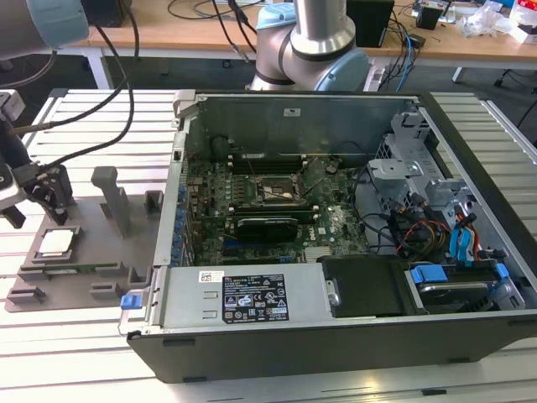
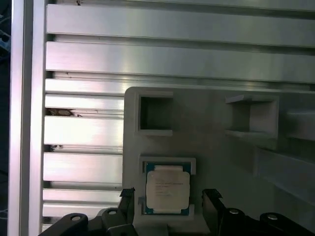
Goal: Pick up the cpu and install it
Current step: 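Pick up the cpu and move it towards the insertion slot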
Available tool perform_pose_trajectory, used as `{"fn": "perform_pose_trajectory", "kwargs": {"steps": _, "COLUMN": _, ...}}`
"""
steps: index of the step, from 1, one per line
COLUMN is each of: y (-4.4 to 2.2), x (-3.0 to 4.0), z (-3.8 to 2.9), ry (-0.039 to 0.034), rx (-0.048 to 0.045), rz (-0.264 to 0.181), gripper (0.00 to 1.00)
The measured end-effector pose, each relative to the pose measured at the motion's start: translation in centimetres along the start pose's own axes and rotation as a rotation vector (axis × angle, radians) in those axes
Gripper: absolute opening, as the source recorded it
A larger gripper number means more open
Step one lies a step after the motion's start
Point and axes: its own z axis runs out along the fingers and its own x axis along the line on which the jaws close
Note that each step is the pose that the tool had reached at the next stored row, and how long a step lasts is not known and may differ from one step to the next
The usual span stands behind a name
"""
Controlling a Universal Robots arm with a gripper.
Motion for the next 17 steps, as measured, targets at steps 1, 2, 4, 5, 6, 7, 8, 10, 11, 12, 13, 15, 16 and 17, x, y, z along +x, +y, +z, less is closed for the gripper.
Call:
{"fn": "perform_pose_trajectory", "kwargs": {"steps": 1, "y": 0.00, "x": -0.08, "z": 0.64, "ry": -0.0001, "rx": -0.0001, "rz": 0.000, "gripper": 0.66}}
{"fn": "perform_pose_trajectory", "kwargs": {"steps": 2, "y": -0.01, "x": -0.08, "z": 0.96, "ry": -0.0001, "rx": 0.0000, "rz": -0.001, "gripper": 0.66}}
{"fn": "perform_pose_trajectory", "kwargs": {"steps": 4, "y": -0.02, "x": -0.06, "z": 1.82, "ry": -0.0001, "rx": 0.0000, "rz": -0.001, "gripper": 0.66}}
{"fn": "perform_pose_trajectory", "kwargs": {"steps": 5, "y": -0.02, "x": -0.06, "z": 2.15, "ry": -0.0001, "rx": -0.0001, "rz": -0.002, "gripper": 0.66}}
{"fn": "perform_pose_trajectory", "kwargs": {"steps": 6, "y": -0.13, "x": -0.06, "z": 2.51, "ry": 0.0000, "rx": 0.0000, "rz": -0.004, "gripper": 0.66}}
{"fn": "perform_pose_trajectory", "kwargs": {"steps": 7, "y": -0.24, "x": -0.06, "z": 2.69, "ry": -0.0001, "rx": -0.0001, "rz": -0.007, "gripper": 0.66}}
{"fn": "perform_pose_trajectory", "kwargs": {"steps": 8, "y": -0.32, "x": -0.10, "z": 2.90, "ry": -0.0004, "rx": -0.0003, "rz": -0.009, "gripper": 0.66}}
{"fn": "perform_pose_trajectory", "kwargs": {"steps": 10, "y": -0.37, "x": -0.31, "z": 3.34, "ry": -0.0003, "rx": -0.0003, "rz": -0.015, "gripper": 0.66}}
{"fn": "perform_pose_trajectory", "kwargs": {"steps": 11, "y": -0.36, "x": -0.37, "z": 3.67, "ry": -0.0006, "rx": -0.0005, "rz": -0.017, "gripper": 0.66}}
{"fn": "perform_pose_trajectory", "kwargs": {"steps": 12, "y": -0.39, "x": -0.36, "z": 3.91, "ry": -0.0005, "rx": -0.0006, "rz": -0.024, "gripper": 0.66}}
{"fn": "perform_pose_trajectory", "kwargs": {"steps": 13, "y": -0.40, "x": -0.36, "z": 4.00, "ry": -0.0008, "rx": -0.0009, "rz": -0.034, "gripper": 0.66}}
{"fn": "perform_pose_trajectory", "kwargs": {"steps": 15, "y": -0.40, "x": -0.36, "z": 4.17, "ry": -0.0012, "rx": -0.0012, "rz": -0.045, "gripper": 0.66}}
{"fn": "perform_pose_trajectory", "kwargs": {"steps": 16, "y": -0.40, "x": -0.35, "z": 4.21, "ry": -0.0012, "rx": -0.0012, "rz": -0.045, "gripper": 0.66}}
{"fn": "perform_pose_trajectory", "kwargs": {"steps": 17, "y": -0.40, "x": -0.35, "z": 4.24, "ry": -0.0011, "rx": -0.0012, "rz": -0.045, "gripper": 0.66}}
